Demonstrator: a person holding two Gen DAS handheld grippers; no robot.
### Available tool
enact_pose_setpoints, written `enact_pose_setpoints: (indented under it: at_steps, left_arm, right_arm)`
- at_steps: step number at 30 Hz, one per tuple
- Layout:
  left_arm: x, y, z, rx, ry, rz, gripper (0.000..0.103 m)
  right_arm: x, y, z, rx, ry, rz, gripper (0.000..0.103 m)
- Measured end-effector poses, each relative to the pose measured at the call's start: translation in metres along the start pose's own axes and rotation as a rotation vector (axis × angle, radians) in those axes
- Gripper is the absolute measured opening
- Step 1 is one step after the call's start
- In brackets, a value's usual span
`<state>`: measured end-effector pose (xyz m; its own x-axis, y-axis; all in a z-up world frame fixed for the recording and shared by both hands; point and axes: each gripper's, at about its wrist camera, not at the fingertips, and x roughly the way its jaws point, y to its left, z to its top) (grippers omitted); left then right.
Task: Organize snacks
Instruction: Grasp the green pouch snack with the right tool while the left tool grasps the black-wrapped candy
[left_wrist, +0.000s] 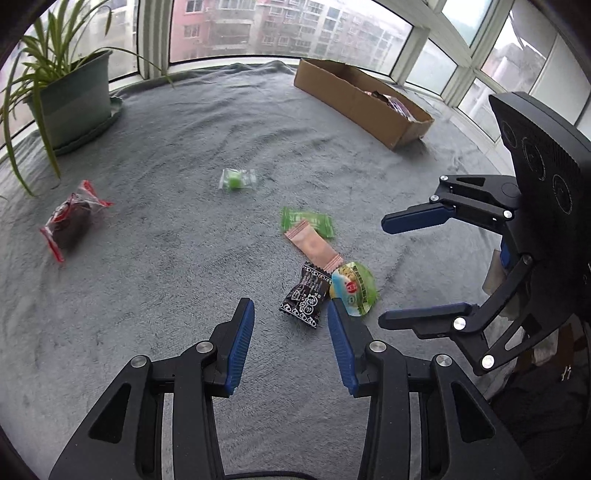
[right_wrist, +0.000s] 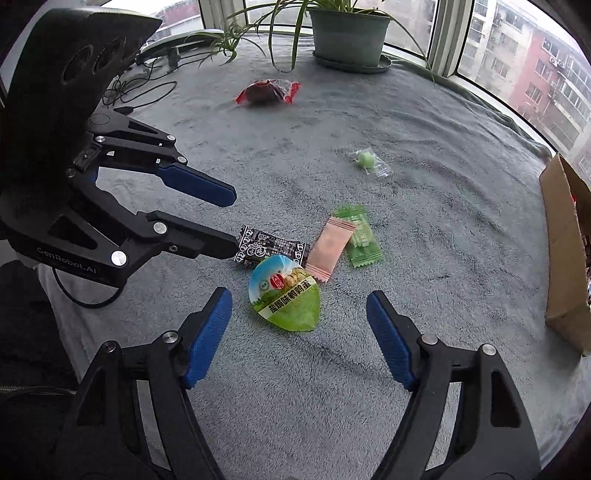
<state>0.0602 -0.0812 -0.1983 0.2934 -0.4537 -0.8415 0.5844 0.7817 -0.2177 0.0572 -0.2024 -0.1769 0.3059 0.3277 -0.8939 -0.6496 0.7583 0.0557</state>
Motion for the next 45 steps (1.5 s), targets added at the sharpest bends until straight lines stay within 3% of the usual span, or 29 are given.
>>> enact_pose_setpoints:
  at_steps: [3,11,14,22,26,28,45]
  left_arm:
    - [0.008,-0.003,-0.001,0.034,0.024,0.004,0.034]
    - [0.02,-0.009,0.0,0.096,0.052,0.013,0.03]
    - [0.024,-0.011,0.002,0.121,0.058,0.022,0.03]
    - [0.032,-0.015,0.008,0.141,0.065,0.023,0.03]
    - [0.034,-0.02,0.01,0.166,0.064,0.03,0.03]
    - [0.034,-0.021,0.009,0.163,0.058,0.037,0.024]
    - [0.012,-0.008,0.016,0.024,-0.013,0.012,0.023]
  right_arm:
    - [0.006,0.0,0.001,-0.006,0.017,0.012,0.065]
    - [0.019,0.0,0.004,-0.024,0.039,0.021,0.065]
    - [0.022,-0.001,0.006,-0.025,0.045,0.026,0.06]
    - [0.024,-0.007,0.007,-0.015,0.058,0.044,0.037]
    - [0.021,-0.013,0.003,0.015,0.057,0.058,0.036]
    - [0.02,-0.014,0.002,0.029,0.054,0.066,0.036]
    - [-0.008,-0.039,-0.004,0.134,-0.026,0.052,0.034]
